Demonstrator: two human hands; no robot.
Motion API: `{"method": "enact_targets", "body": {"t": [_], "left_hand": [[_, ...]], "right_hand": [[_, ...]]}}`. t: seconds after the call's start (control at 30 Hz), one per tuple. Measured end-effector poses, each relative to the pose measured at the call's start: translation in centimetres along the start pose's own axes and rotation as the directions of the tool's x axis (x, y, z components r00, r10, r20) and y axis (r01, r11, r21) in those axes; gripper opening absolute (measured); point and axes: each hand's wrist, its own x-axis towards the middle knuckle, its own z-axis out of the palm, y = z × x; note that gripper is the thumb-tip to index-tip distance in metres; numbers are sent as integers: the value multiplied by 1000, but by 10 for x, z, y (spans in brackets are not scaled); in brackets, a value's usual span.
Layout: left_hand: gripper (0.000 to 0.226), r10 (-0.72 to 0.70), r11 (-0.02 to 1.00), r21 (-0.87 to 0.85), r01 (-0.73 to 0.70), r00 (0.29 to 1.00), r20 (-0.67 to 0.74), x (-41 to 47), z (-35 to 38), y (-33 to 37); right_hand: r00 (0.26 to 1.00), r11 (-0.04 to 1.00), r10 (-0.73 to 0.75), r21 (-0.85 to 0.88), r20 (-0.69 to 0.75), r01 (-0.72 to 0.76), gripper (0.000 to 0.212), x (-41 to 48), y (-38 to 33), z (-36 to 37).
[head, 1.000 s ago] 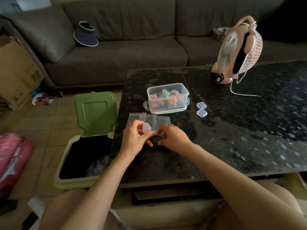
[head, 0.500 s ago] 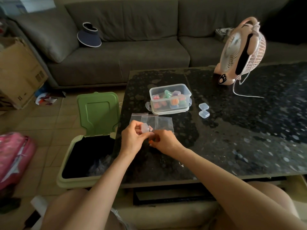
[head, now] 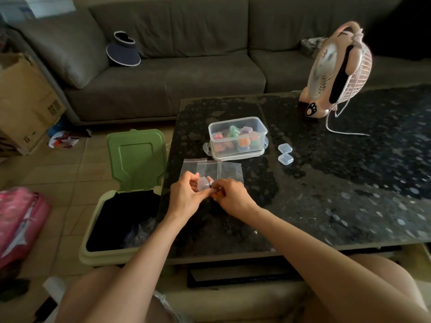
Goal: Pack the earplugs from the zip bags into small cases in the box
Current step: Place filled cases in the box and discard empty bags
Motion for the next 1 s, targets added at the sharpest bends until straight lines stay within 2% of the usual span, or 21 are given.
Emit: {"method": "enact_targets", "body": {"t": [0.13, 0.27, 0.43, 0.63, 0.73, 0.9, 1.0], "left_hand": [[51, 7, 1000, -19, -7, 1000, 28, 0, 1, -1], [43, 39, 996, -85, -32, 996, 80, -1, 7, 0], [39, 52, 995, -96, -38, 988, 148, 0, 13, -2], [36, 99, 987, -140, -78, 983, 155, 3, 16, -2], [35, 121, 982, -164, -93, 978, 170, 3, 18, -2], [38, 120, 983, -160, -94, 980, 157, -1, 18, 5], [35, 124, 983, -156, -100, 980, 155, -2, 18, 7]], "right_hand": [[999, 997, 32, 76, 18, -33, 25, -3, -1, -12], [978, 953, 137, 249, 157, -173, 20, -8, -3, -22], [916, 815, 257, 441, 309, -377, 25, -12, 2, -32], [885, 645, 293, 608, 362, -463, 26, -15, 10, -42], [886, 625, 270, 632, 377, -459, 26, -17, 15, -44], [859, 654, 227, 581, 459, -484, 21, -18, 15, -44], [855, 625, 205, 608, 477, -489, 21, -18, 14, -44]]}}
